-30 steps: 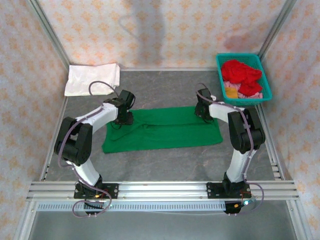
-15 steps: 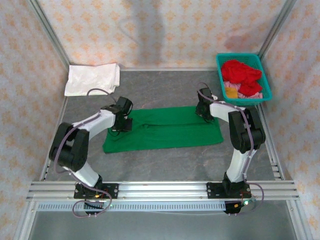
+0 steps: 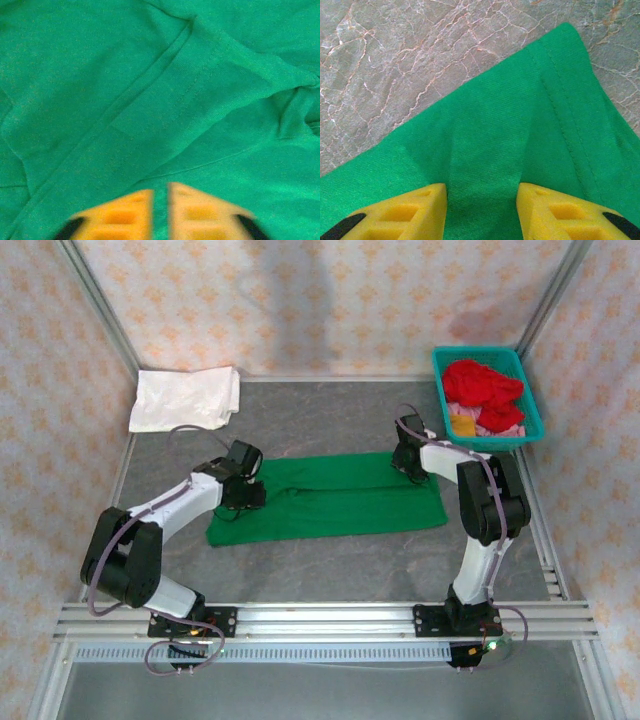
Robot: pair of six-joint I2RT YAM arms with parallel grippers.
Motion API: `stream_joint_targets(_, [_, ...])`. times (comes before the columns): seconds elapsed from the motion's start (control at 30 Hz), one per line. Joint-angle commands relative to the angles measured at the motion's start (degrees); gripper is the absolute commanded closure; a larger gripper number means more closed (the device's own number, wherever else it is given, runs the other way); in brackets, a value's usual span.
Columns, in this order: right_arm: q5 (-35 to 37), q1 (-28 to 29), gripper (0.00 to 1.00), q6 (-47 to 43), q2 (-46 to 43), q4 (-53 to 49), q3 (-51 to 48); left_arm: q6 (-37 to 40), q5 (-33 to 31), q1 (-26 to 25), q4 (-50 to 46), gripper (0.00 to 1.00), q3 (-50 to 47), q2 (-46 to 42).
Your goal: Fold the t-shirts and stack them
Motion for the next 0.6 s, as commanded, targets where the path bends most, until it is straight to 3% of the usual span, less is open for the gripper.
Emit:
stream_joint_targets(0.0, [0.4,-0.9,0.58,0.8,1.9,-3.3,-0.2,0.8,-5.1,0.2,0.9,0.52,3.8,3.2])
stream_joint_targets(0.23, [0.2,-0.9,0.58,0.9,1.5,-3.2,-0.5,2.2,-6.6,1.8,2.8,0.5,9.2,12.1])
stream_joint_targets(0.33, [0.4,-0.9,0.57,1.1,1.6,-3.0,-0.5,2.5,-5.1,1.8,2.8,0.62,9.9,14.3])
stream_joint_targets(0.43, [0.4,-1.1,0.57,1.3,1.8,-3.1,-0.2,2.3,-4.7,1.6,2.6,0.88,8.9,13.8])
stream_joint_targets(0.57, [0.4,-1.0,0.57,1.4,1.9,-3.1,-0.1,1.4,-6.1,1.1,1.3,0.92,7.7,10.2])
